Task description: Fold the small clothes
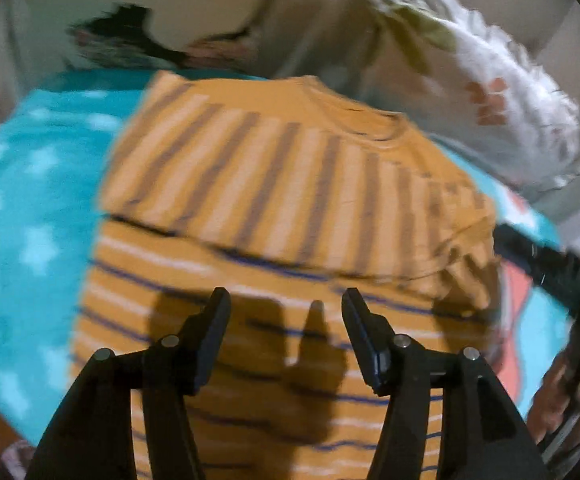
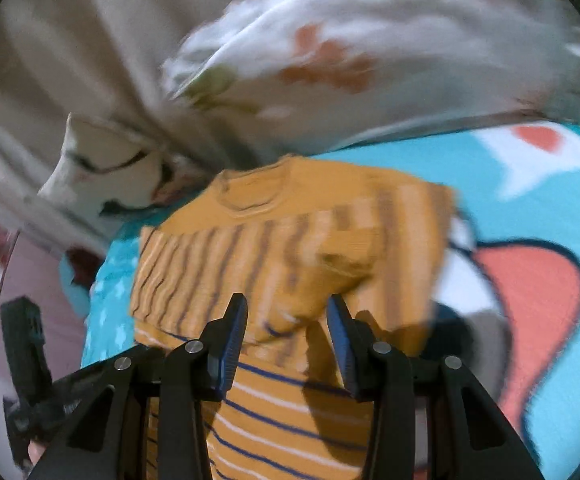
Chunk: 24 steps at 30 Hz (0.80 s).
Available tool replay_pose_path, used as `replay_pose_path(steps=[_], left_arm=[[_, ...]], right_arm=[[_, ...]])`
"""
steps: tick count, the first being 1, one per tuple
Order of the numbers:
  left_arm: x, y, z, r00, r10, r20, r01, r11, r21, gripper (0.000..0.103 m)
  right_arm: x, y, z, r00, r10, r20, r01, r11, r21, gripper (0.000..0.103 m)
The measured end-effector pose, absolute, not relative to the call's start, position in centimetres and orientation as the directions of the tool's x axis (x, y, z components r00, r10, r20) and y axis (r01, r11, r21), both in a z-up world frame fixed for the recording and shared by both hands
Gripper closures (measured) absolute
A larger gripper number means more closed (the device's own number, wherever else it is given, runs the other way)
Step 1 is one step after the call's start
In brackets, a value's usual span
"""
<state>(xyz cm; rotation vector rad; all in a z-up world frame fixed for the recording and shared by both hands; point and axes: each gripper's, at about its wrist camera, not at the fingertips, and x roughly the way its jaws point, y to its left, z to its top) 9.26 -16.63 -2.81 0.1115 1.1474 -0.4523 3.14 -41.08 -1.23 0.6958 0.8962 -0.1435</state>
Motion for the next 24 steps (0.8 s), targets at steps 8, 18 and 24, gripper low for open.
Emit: replay_pose_path(steps=[8, 18, 24], left_arm=[[8.0, -10.6, -2.7, 0.403, -0.126, -0.906, 0.298, 0.954, 0.000, 0.041], [7.2, -2.2, -3.6, 0.393, -0.013, -0.919, 0.155, 0.986, 0.053, 0.037], [7.8, 1.9, -6.1, 0.300, -0.129, -0.945, 0.137, 0.986, -0.091, 0.037]], right_arm=[[4.8, -41.7, -5.8, 0.476, 0.091, -0.875, 0.495, 0.794, 0.352, 0.060], [-2.3, -43.4, -4.3, 0.494, 0.030, -0.869, 0.548, 0.765, 0.338, 0.050], [-10.5, -41.7, -6.3, 0.543, 0.221, -0.810, 0.556, 0.628, 0.544, 0.050]])
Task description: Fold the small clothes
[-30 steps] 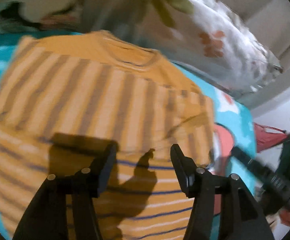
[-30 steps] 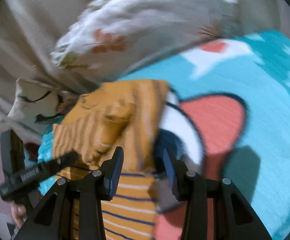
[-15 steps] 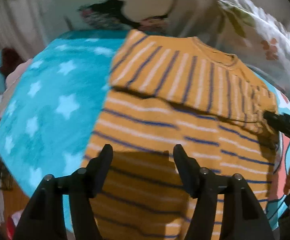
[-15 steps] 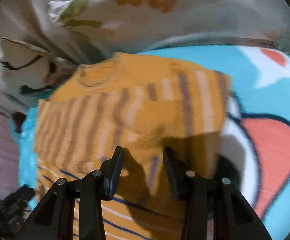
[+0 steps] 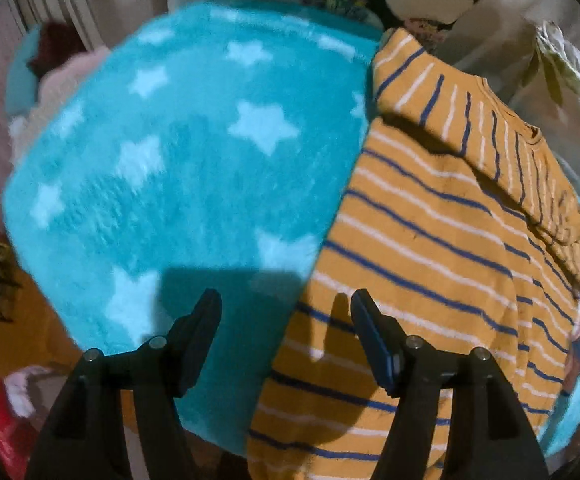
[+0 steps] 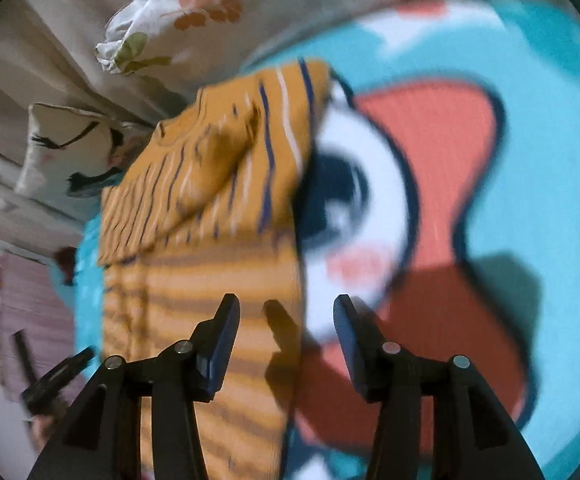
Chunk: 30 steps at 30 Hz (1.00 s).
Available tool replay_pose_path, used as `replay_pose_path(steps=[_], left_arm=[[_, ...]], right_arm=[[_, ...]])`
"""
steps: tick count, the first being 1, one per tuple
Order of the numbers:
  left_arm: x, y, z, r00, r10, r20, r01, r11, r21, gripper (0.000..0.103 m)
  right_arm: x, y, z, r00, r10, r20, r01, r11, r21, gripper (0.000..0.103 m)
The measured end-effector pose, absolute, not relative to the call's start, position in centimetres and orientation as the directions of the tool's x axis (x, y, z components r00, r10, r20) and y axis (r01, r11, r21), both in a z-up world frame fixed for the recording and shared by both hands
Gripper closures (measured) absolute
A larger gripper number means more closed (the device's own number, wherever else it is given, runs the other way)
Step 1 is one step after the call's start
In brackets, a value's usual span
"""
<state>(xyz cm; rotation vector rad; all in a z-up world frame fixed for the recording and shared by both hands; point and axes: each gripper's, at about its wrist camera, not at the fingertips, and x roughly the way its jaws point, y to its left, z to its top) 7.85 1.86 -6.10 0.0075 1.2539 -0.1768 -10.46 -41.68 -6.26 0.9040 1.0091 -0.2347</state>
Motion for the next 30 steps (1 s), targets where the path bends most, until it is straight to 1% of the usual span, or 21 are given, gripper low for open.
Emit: replay_pose_path(steps=[3, 5, 7, 9, 11, 13, 15, 16, 18, 19, 22, 25, 28, 29, 30], left_arm=[[7.5, 2.6, -7.4, 0.243, -0.240, -0.940, 0.187, 0.962, -0.197, 0.037], [6.8, 2.7, -7.6, 0.247, -0.286, -0.926, 0.249, 0.942, -0.224, 0.037], [5.9, 2.9, -7.5, 0.215, -0.361, -0.908, 0.294, 0.910, -0.292, 0.037], [4.6, 3.2, -7.6, 0.142, -0.465, -0.874, 0.325, 0.856, -0.403, 0.039], [3.1, 3.5, -7.8, 0.110, -0.504, -0.857, 0.352, 0.826, -0.441, 0.040], [2.0, 4.0, -7.9, 0.089, -0.527, -0.845, 0.373, 0.804, -0.462, 0.043], [0.8, 4.6, -8.2, 0.055, -0.549, -0.834, 0.376, 0.785, -0.492, 0.051], [0.4, 4.9, -8.4, 0.046, -0.556, -0.830, 0.376, 0.779, -0.501, 0.052], [-0.1, 5.1, -8.4, 0.039, -0.558, -0.829, 0.380, 0.775, -0.505, 0.059], [-0.1, 4.9, -8.4, 0.038, -0.556, -0.831, 0.380, 0.777, -0.502, 0.061], [-0.3, 5.0, -8.4, 0.042, -0.553, -0.832, 0.383, 0.778, -0.498, 0.062], [-1.1, 4.7, -8.6, 0.046, -0.542, -0.839, 0.420, 0.773, -0.476, 0.062], [-1.5, 4.3, -8.5, 0.071, -0.516, -0.853, 0.436, 0.786, -0.439, 0.062], [-1.4, 4.2, -8.4, 0.078, -0.497, -0.864, 0.433, 0.798, -0.420, 0.071], [-1.3, 4.1, -8.5, 0.086, -0.475, -0.876, 0.429, 0.811, -0.398, 0.091]], right_arm=[[-13.6, -39.3, -7.2, 0.590, 0.261, -0.764, 0.555, 0.557, 0.618, 0.050], [-15.2, -37.8, -7.7, 0.625, 0.297, -0.722, 0.553, 0.485, 0.678, 0.050], [-16.4, -35.5, -8.9, 0.663, 0.361, -0.656, 0.528, 0.395, 0.751, 0.050], [-17.3, -33.5, -9.6, 0.685, 0.395, -0.612, 0.506, 0.346, 0.790, 0.050], [-18.1, -31.4, -9.8, 0.703, 0.399, -0.590, 0.495, 0.321, 0.807, 0.050], [-19.0, -29.2, -9.8, 0.714, 0.392, -0.580, 0.488, 0.316, 0.814, 0.050], [-19.7, -27.5, -9.8, 0.716, 0.394, -0.576, 0.484, 0.314, 0.817, 0.050], [-20.1, -26.7, -9.9, 0.723, 0.391, -0.570, 0.481, 0.309, 0.821, 0.050], [-21.0, -25.9, -9.9, 0.737, 0.372, -0.564, 0.481, 0.297, 0.825, 0.050], [-21.5, -25.5, -9.9, 0.742, 0.363, -0.564, 0.483, 0.293, 0.825, 0.050], [-21.9, -24.7, -9.6, 0.741, 0.340, -0.579, 0.490, 0.316, 0.813, 0.052], [-22.4, -23.4, -9.3, 0.729, 0.324, -0.603, 0.498, 0.354, 0.792, 0.055], [-22.7, -22.3, -9.3, 0.719, 0.303, -0.626, 0.515, 0.372, 0.772, 0.062], [-22.5, -22.1, -9.2, 0.716, 0.298, -0.632, 0.521, 0.374, 0.767, 0.066], [-22.4, -22.0, -9.2, 0.707, 0.287, -0.646, 0.534, 0.381, 0.755, 0.070]])
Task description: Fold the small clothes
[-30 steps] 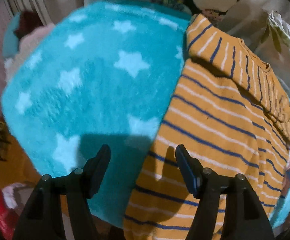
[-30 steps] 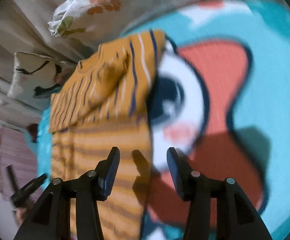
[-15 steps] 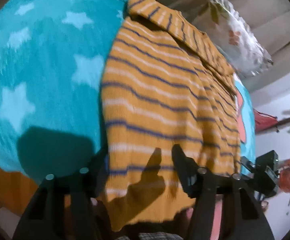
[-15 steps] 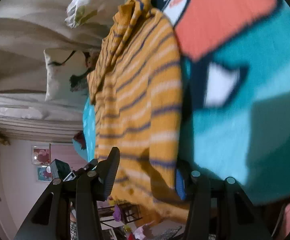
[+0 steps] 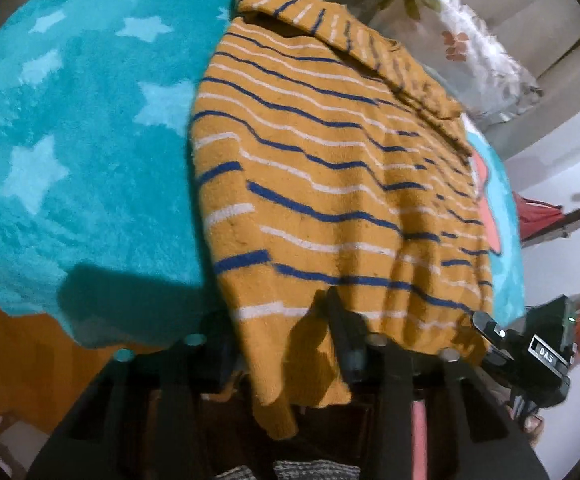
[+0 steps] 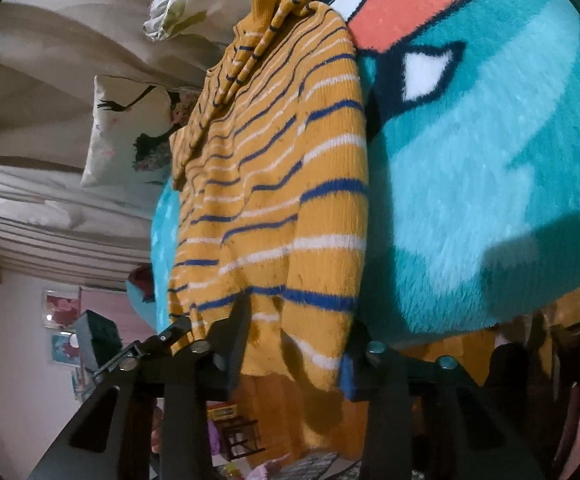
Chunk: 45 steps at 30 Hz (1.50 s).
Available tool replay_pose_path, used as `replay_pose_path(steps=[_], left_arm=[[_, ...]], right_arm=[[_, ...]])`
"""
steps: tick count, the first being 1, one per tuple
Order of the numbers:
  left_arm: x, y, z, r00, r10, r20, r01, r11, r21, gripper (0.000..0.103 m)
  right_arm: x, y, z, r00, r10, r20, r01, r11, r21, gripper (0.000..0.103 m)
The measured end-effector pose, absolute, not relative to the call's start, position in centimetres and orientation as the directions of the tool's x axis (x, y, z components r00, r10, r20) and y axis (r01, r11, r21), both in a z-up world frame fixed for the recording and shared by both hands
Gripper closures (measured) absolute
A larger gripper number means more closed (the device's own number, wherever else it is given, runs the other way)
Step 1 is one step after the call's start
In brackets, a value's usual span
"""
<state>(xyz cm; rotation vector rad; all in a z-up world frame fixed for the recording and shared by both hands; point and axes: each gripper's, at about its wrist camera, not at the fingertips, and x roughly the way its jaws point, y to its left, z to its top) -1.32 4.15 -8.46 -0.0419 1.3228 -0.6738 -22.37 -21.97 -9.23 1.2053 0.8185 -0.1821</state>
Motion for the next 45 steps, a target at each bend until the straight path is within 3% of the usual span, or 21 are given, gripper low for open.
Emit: replay_pose_path(steps=[2, 3, 9, 13, 17, 26, 37, 45], left_arm=[[-0.8, 4.3, -8.6, 0.080, -0.455, -0.887, 0.410, 0.826, -0.387, 0.093], [-0.7, 4.6, -8.6, 0.081, -0.458, -0.885, 0.395, 0.830, -0.394, 0.094], [-0.8, 7.7, -5.9, 0.117, -0.489, -0.864, 0.371, 0.829, -0.419, 0.095], [-2.2, 11.1, -2.9, 0.132, -0.535, -0.834, 0.375, 0.806, -0.458, 0.096], [-3.7, 12.3, -3.2, 0.121, -0.515, -0.848, 0.397, 0.809, -0.434, 0.096], [-1.0, 11.7, -2.4, 0.133, -0.539, -0.832, 0.362, 0.808, -0.465, 0.096], [12.8, 0.9, 0.6, 0.262, -0.537, -0.801, 0.306, 0.834, -0.459, 0.096], [22.0, -6.8, -2.0, 0.254, -0.481, -0.839, 0.211, 0.874, -0.438, 0.096]], right_arm=[[-21.8, -22.0, -9.3, 0.687, 0.268, -0.676, 0.562, 0.393, 0.727, 0.088], [-21.8, -22.0, -9.3, 0.677, 0.260, -0.689, 0.575, 0.398, 0.715, 0.091], [-22.8, -21.3, -7.1, 0.675, 0.223, -0.703, 0.582, 0.424, 0.694, 0.095], [-26.3, -20.1, -4.8, 0.698, 0.230, -0.679, 0.555, 0.426, 0.715, 0.096], [-28.5, -18.5, -4.7, 0.695, 0.249, -0.674, 0.557, 0.406, 0.724, 0.096], [-25.2, -19.3, -3.7, 0.692, 0.268, -0.671, 0.547, 0.412, 0.729, 0.096], [-10.8, -29.5, 1.2, 0.761, 0.262, -0.594, 0.431, 0.482, 0.763, 0.096], [-0.3, -40.1, -3.2, 0.736, 0.309, -0.602, 0.482, 0.385, 0.787, 0.096]])
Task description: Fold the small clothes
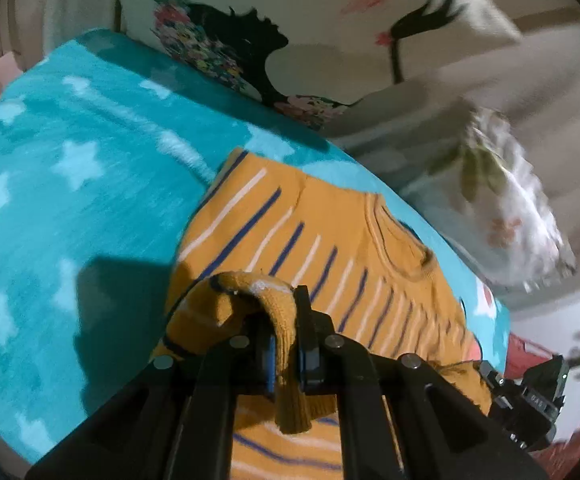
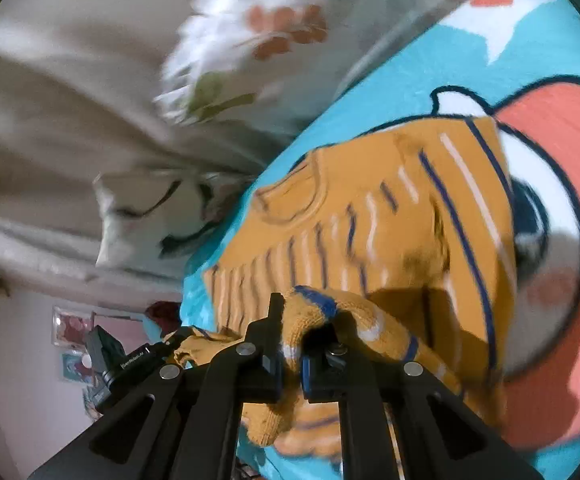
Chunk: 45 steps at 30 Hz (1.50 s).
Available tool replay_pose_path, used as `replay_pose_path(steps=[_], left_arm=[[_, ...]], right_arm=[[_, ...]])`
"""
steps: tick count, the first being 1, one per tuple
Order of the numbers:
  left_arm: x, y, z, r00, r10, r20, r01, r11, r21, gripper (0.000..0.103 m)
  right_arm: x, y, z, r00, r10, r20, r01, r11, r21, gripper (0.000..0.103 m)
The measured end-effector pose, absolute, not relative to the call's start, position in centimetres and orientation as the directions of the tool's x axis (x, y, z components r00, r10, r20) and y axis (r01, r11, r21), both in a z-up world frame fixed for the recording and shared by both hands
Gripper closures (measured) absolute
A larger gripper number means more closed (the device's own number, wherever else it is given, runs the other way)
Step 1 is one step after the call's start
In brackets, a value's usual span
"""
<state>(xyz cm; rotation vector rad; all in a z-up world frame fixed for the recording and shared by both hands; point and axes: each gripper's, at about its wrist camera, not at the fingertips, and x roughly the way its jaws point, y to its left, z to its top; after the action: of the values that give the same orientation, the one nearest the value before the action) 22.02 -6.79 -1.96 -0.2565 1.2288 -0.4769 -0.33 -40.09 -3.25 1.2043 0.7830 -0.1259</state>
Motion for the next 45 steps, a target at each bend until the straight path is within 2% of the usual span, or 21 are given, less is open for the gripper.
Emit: replay_pose_path(steps=[7, 10, 12, 13, 15, 19, 21, 22, 25, 29, 31, 34, 37, 38, 41, 43, 45], left_arm=[[26.5, -9.6, -3.8, 0.258, -0.439, -0.861, 0.158, 0.898, -0.410, 0.094], [28.1, -9.5, -4.7, 0.254, -0.451, -0.856, 0.117, 0.893, -0.436, 0.079], [28.8, -9.4, -4.7, 0.267, -0.449, -0.853, 0.102, 0.893, -0.438, 0.067], [29.1, -9.3, -4.8, 0.266, -0.461, -0.847, 0.092, 0.886, -0.453, 0.065], [29.8, -9.0, -5.2, 0.246, -0.489, -0.837, 0.066, 0.870, -0.488, 0.059], [29.9, -9.1, -5.0, 0.255, -0.480, -0.840, 0.066, 0.875, -0.480, 0.056], [29.6, -9.0, -4.5, 0.265, -0.487, -0.832, 0.078, 0.871, -0.485, 0.048], [29.6, -8.7, -4.2, 0.271, -0.493, -0.826, 0.080, 0.867, -0.491, 0.047], [29.7, -7.8, -3.3, 0.292, -0.495, -0.818, 0.074, 0.865, -0.497, 0.045], [28.5, -6.4, -2.1, 0.318, -0.454, -0.832, 0.088, 0.888, -0.451, 0.038], [27.3, -6.5, -2.2, 0.318, -0.392, -0.864, 0.131, 0.920, -0.369, 0.038], [23.7, -7.4, -1.8, 0.363, -0.274, -0.890, 0.262, 0.947, -0.185, 0.038], [20.8, -8.9, -1.6, 0.387, -0.262, -0.884, 0.384, 0.918, -0.103, 0.038], [20.4, -9.4, -1.6, 0.391, -0.260, -0.883, 0.413, 0.907, -0.084, 0.038], [20.1, -11.8, -1.6, 0.422, -0.217, -0.880, 0.480, 0.877, 0.014, 0.038], [20.6, -13.9, -1.6, 0.453, -0.192, -0.870, 0.514, 0.854, 0.079, 0.038], [22.3, -16.4, -3.0, 0.455, -0.108, -0.884, 0.529, 0.831, 0.171, 0.037]], right_arm=[[4.9, -45.3, -7.2, 0.734, 0.367, -0.571, 0.492, 0.293, 0.820, 0.093], [6.3, -47.0, -8.8, 0.731, 0.373, -0.571, 0.510, 0.257, 0.821, 0.093], [6.7, -47.8, -9.4, 0.735, 0.373, -0.567, 0.514, 0.240, 0.824, 0.088], [6.8, -48.1, -9.6, 0.738, 0.369, -0.565, 0.515, 0.234, 0.825, 0.084], [7.0, -48.9, -10.0, 0.756, 0.363, -0.544, 0.505, 0.205, 0.838, 0.070], [7.1, -50.2, -10.3, 0.778, 0.350, -0.522, 0.500, 0.158, 0.852, 0.062], [6.6, -50.9, -9.5, 0.793, 0.311, -0.524, 0.497, 0.168, 0.852, 0.047], [6.2, -51.4, -9.1, 0.805, 0.291, -0.517, 0.489, 0.168, 0.856, 0.044], [5.1, -52.7, -7.5, 0.810, 0.237, -0.536, 0.502, 0.193, 0.843, 0.040], [4.9, -51.7, -5.0, 0.744, 0.235, -0.625, 0.526, 0.371, 0.766, 0.041], [4.8, -50.1, -4.2, 0.689, 0.228, -0.687, 0.529, 0.489, 0.693, 0.041], [5.4, -48.1, -4.1, 0.640, 0.225, -0.735, 0.514, 0.585, 0.627, 0.041], [7.6, -45.7, -4.2, 0.568, 0.133, -0.812, 0.501, 0.727, 0.470, 0.042], [8.5, -44.8, -4.4, 0.545, 0.092, -0.834, 0.484, 0.778, 0.402, 0.043], [11.1, -42.8, -5.3, 0.472, 0.037, -0.881, 0.424, 0.867, 0.263, 0.061], [12.7, -42.3, -6.5, 0.399, -0.037, -0.916, 0.405, 0.904, 0.140, 0.063], [13.4, -42.8, -7.1, 0.376, -0.080, -0.923, 0.418, 0.904, 0.092, 0.065]])
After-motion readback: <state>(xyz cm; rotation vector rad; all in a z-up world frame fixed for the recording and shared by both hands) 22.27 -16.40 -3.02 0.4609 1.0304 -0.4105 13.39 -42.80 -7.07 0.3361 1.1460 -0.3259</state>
